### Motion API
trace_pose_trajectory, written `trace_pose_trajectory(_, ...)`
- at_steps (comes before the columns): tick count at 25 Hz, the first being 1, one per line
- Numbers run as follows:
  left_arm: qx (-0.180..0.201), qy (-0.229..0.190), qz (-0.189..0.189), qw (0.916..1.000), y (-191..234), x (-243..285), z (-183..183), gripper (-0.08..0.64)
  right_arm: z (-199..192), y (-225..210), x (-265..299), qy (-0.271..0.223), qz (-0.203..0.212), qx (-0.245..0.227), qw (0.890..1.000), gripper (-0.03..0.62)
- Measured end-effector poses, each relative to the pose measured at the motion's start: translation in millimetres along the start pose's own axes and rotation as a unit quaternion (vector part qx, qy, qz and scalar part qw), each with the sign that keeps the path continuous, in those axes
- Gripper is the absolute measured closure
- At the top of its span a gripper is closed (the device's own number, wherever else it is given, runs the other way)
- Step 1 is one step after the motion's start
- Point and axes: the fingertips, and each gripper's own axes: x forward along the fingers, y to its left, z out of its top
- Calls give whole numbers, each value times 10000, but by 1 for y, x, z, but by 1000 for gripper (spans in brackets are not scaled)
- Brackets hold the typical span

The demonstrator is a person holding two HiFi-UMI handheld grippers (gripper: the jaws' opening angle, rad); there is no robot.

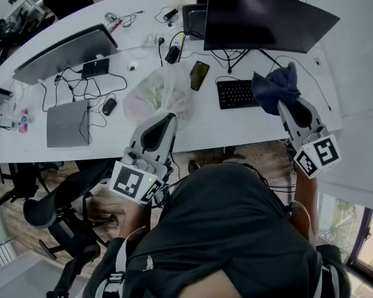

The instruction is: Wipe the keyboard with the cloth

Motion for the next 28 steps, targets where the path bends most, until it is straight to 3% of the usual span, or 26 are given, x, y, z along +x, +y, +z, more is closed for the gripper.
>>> trace_pose_trajectory(7, -5, 248, 94, 9996, -11, 36, -8, 558, -19, -34, 18, 62, 245, 234, 9994, 523)
trace_pose_trajectory(18, -150, 951, 330, 9948, -55, 104, -49, 558, -71, -106, 54, 130, 873, 1055, 9905, 522)
trace_pose_trajectory(23, -303, 1254, 767, 9887, -75, 116, -69, 558, -110, -121, 81, 495, 1409, 866, 9850, 521)
trace_pose_trajectory(28, -359, 1197, 1338, 9831, -77, 126, -72, 558, -172, -126, 143, 1027, 1802, 600, 9764, 520)
